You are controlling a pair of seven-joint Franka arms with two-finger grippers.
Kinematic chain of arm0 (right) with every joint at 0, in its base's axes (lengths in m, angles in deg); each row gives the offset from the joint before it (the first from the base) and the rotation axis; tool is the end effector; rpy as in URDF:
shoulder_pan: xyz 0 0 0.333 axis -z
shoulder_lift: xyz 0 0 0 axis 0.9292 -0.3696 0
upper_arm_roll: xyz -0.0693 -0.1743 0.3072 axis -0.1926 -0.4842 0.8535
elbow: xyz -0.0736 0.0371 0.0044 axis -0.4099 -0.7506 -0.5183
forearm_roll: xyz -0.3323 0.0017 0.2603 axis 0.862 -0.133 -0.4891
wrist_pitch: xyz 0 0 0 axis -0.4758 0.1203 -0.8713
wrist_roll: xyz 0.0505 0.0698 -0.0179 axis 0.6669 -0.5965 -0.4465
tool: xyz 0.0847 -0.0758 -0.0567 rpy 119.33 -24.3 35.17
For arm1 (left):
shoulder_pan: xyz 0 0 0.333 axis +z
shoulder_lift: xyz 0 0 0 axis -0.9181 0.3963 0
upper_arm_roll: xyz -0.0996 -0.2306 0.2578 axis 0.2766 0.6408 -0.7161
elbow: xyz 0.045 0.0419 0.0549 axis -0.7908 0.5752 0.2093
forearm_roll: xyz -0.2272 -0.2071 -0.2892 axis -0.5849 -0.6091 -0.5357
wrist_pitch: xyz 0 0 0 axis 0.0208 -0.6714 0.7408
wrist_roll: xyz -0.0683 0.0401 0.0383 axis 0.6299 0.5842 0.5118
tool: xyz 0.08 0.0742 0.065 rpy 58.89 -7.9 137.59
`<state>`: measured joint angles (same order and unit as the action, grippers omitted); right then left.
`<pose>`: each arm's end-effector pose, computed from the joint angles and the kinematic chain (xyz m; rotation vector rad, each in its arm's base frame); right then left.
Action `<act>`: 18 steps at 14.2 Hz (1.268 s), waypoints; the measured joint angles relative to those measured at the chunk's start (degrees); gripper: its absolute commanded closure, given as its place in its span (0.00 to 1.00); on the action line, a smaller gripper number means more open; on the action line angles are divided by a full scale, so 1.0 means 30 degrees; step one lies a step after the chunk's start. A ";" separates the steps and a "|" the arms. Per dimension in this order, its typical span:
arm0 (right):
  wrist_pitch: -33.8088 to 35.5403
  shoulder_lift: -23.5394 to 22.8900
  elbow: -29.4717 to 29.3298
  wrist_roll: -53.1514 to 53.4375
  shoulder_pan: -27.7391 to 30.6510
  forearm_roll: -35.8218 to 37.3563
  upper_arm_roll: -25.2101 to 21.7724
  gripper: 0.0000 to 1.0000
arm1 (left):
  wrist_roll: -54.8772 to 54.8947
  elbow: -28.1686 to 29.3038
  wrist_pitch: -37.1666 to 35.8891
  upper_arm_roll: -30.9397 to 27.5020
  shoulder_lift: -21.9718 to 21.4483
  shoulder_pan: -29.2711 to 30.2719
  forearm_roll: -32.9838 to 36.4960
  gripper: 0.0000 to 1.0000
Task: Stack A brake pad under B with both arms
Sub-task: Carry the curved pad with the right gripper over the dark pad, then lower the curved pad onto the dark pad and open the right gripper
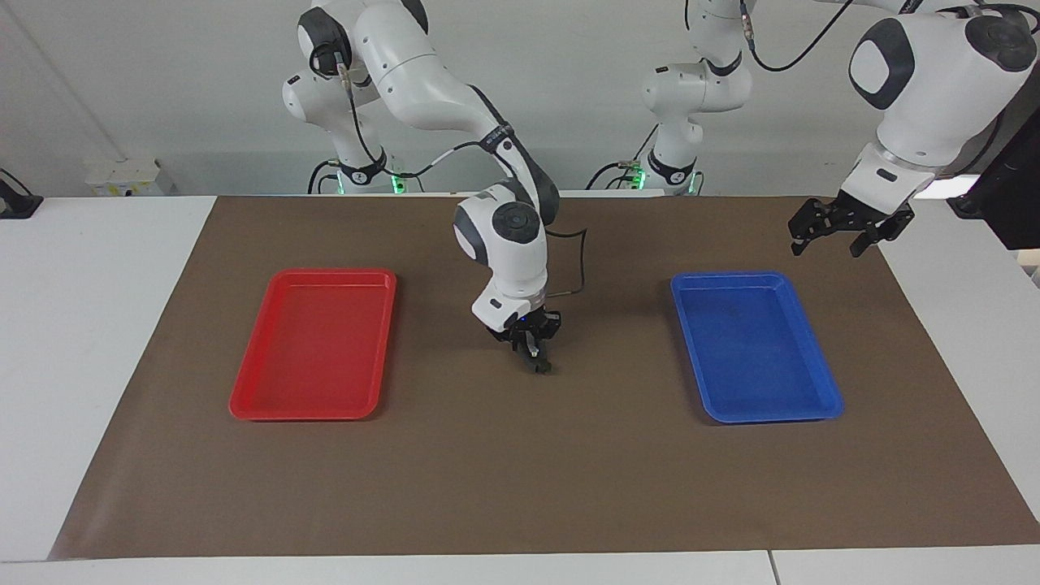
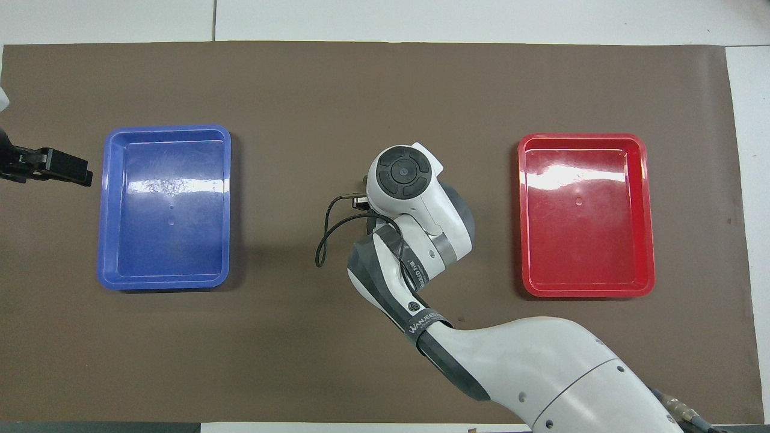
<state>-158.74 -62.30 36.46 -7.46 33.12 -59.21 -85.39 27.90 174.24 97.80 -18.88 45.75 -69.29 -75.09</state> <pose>0.6073 0.4126 0.3008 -3.0833 0.0228 -0.0519 0.5976 -0.0115 0.6053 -3.1240 0.2168 0.0246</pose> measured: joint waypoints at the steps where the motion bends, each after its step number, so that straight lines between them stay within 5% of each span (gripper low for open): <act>1: -0.0006 -0.0001 -0.0003 0.0001 0.0000 0.0000 0.0000 0.00 | 0.0000 0.0000 0.0000 0.0001 -0.0006 0.0000 -0.0002 0.01; 10: 0.0594 0.0478 -0.0278 0.0036 0.0146 0.0018 -0.0390 0.00 | -0.0057 0.0000 0.0000 -0.0034 -0.0021 0.0141 -0.0011 0.01; 18: 0.4866 0.5697 0.0411 -0.2175 0.5749 0.1191 -0.0948 0.00 | -0.0058 0.0000 0.0000 -0.0032 -0.0021 0.0237 -0.0011 0.01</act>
<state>-144.14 -45.21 37.70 -13.99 50.36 -55.64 -88.23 27.73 174.24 97.80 -18.98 45.68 -68.58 -75.12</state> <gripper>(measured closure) 0.000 0.009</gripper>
